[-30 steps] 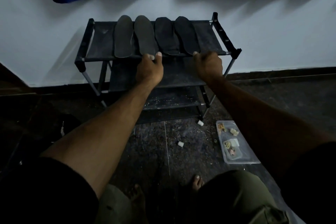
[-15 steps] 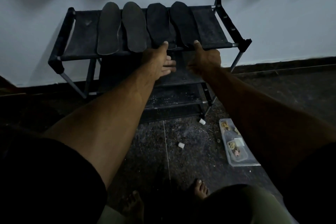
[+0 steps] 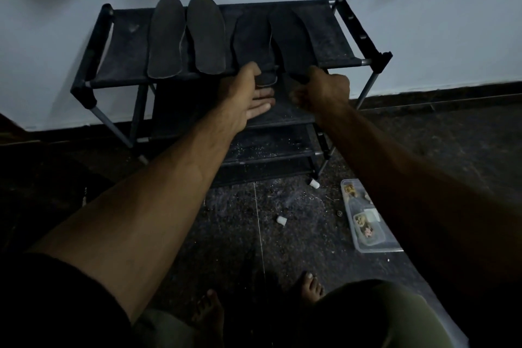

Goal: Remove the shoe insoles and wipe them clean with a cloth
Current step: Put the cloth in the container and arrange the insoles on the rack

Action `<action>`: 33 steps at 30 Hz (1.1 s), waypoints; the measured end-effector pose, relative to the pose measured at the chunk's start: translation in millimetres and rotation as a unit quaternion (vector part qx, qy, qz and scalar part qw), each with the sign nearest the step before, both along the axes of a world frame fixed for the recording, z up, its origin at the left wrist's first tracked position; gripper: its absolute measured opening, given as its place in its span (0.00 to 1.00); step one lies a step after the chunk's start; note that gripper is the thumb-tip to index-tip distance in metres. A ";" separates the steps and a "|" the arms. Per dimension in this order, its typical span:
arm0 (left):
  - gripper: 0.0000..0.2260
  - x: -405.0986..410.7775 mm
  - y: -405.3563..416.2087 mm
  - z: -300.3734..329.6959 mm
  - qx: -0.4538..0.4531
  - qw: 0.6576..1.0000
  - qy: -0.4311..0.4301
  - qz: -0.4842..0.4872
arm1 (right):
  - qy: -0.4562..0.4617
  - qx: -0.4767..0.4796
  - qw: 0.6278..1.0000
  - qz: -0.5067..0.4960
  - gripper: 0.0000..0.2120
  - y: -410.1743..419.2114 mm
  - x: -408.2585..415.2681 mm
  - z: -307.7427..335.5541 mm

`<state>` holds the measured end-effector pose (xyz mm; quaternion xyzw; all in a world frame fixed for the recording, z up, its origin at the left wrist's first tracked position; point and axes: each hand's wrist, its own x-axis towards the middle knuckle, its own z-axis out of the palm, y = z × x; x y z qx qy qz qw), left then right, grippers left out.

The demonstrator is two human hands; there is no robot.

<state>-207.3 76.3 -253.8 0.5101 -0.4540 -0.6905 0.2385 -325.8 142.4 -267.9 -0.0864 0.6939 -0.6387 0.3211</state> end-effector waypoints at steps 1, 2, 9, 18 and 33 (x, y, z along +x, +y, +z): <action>0.09 0.9 -1.3 0.5 0.012 1.000 0.014 0.010 | -0.011 -0.005 1.000 0.004 0.10 3.1 0.8 0.2; 0.09 0.9 -3.4 1.0 0.023 0.999 0.028 0.021 | -0.020 -0.009 1.000 0.007 0.11 4.1 1.5 0.2; 0.08 -4.6 -5.6 -4.3 0.000 0.994 0.075 0.082 | -0.053 -0.056 0.997 0.003 0.10 -1.0 6.9 8.9; 0.16 13.3 45.7 -35.5 -0.025 0.987 0.133 0.085 | -0.095 -0.153 0.983 -0.035 0.11 49.0 35.7 -8.9; 0.35 49.3 112.4 -69.7 -0.013 0.972 0.227 0.058 | -0.200 -0.177 0.961 -0.075 0.08 137.2 74.4 -41.8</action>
